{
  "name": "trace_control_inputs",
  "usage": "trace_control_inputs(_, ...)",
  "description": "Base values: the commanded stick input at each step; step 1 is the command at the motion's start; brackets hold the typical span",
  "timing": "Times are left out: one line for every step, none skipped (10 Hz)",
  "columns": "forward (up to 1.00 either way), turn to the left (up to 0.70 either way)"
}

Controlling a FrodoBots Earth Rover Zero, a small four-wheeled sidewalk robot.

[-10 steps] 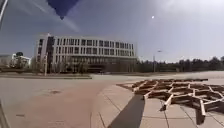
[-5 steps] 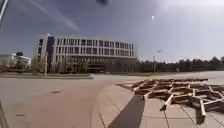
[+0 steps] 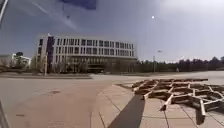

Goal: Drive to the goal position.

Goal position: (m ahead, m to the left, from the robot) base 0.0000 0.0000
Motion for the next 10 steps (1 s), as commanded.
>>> trace_control_inputs(0.05,0.0)
trace_control_inputs(0.05,0.0)
trace_control_inputs(0.05,0.0)
trace_control_inputs(0.05,0.0)
trace_control_inputs(0.05,0.0)
trace_control_inputs(0.05,0.0)
trace_control_inputs(0.05,0.0)
trace_control_inputs(0.05,0.0)
trace_control_inputs(0.05,0.0)
trace_control_inputs(0.05,0.0)
